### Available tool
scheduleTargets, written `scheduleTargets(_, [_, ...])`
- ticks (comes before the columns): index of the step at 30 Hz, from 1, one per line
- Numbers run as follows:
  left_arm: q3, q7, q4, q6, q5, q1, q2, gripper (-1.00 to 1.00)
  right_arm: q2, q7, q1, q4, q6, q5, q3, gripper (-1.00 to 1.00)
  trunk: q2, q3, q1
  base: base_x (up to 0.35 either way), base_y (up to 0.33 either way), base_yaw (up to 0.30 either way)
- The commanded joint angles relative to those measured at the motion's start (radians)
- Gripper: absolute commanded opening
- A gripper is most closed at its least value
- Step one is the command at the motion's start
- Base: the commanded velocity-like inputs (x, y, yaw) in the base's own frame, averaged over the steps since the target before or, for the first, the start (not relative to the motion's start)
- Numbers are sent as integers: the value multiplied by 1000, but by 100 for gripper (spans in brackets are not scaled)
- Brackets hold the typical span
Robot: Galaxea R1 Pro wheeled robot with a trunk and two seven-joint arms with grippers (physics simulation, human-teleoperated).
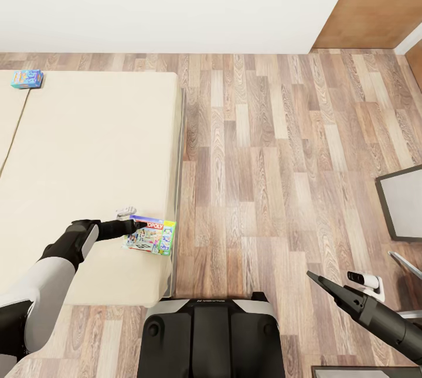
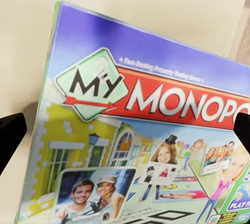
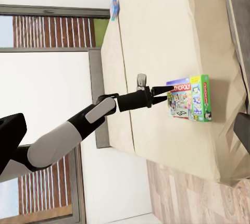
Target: Put all the toys in the child's room - the three board games (two on the bed and one on the table), the two jigsaw puzzles on the table, and the tennis ball on the table - inside the toy box on the table in the child's room.
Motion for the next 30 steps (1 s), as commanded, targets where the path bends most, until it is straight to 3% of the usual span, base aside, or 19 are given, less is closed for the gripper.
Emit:
scheduleTargets(1, [7, -7, -1, 7, -6, 0, -1, 100, 0, 1, 0, 0, 9, -2, -1, 100, -2, -1, 1, 0, 0, 0])
scheduleTargets(18, [7, -10, -1, 7, -6, -1, -1, 100, 0, 1, -1, 0, 9, -2, -2, 100, -2, -1, 1, 0, 0, 0])
scheduleTargets(30, [6, -67, 0, 8, -11, 0, -2, 100, 0, 1, -1, 0, 9, -2, -2, 100, -2, -1, 1, 0, 0, 0])
